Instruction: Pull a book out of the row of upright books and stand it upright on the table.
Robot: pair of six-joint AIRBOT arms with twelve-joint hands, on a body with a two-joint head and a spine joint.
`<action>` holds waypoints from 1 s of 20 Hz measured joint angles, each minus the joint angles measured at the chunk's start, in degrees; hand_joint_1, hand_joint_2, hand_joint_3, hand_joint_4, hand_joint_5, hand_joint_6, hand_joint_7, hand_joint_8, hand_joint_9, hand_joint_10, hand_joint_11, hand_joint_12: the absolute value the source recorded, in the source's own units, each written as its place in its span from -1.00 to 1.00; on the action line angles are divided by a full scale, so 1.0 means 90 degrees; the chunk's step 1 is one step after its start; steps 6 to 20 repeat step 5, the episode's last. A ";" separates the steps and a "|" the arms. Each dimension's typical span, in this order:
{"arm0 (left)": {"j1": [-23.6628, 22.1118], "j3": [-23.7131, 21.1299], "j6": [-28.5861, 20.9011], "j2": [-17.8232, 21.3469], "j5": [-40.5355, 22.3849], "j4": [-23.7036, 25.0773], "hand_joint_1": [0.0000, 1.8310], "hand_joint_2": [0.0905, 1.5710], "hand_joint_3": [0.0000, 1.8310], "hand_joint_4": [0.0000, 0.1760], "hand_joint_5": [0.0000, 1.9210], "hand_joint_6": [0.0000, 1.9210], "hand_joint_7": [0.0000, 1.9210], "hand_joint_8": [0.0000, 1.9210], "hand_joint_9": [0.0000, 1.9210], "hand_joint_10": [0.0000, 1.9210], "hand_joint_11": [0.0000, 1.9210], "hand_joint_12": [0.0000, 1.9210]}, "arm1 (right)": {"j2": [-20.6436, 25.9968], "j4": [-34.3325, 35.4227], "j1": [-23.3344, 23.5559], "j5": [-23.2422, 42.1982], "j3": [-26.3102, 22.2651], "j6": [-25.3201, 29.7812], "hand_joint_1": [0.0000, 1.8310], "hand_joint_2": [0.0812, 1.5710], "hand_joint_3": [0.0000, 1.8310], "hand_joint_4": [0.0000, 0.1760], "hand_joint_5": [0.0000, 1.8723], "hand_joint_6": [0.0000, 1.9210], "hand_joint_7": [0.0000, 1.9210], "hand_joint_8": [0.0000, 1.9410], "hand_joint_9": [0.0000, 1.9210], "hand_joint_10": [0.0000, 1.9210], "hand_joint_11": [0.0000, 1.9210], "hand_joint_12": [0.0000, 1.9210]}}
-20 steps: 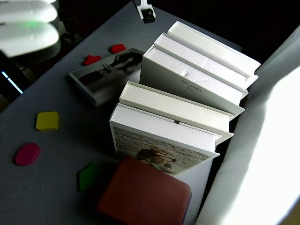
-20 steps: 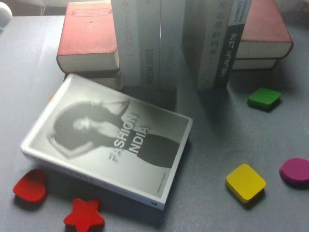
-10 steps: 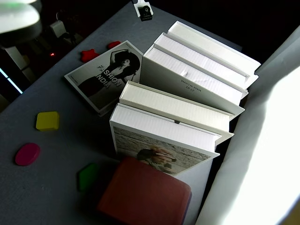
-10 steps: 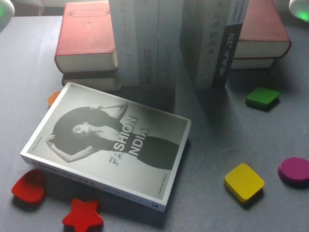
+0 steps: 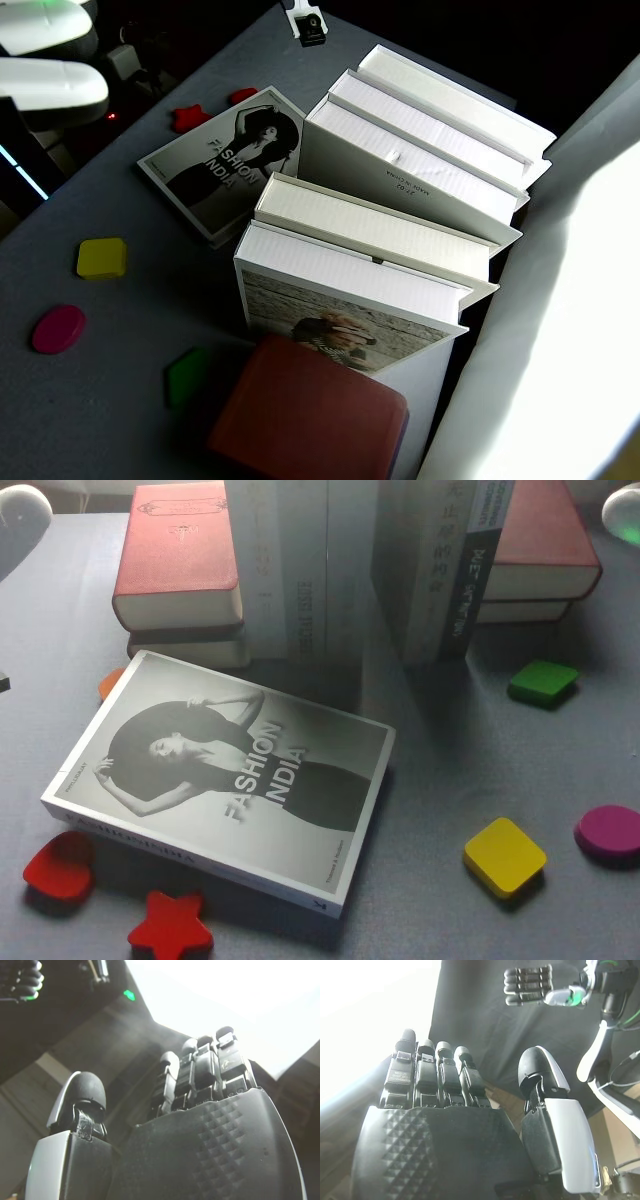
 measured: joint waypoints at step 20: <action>-0.0005 0.0087 -0.0121 -0.0075 -0.0027 0.0056 -0.78 0.80 -1.00 -0.18 -1.00 -1.00 -1.00 -1.00 -1.00 -1.00 -1.00 -1.00 | -0.0119 0.0559 -0.0534 0.0561 0.0010 -0.0112 -0.65 0.64 -1.00 -1.00 -1.00 -1.00 -1.00 -1.00 -1.00 -1.00 -1.00 -0.69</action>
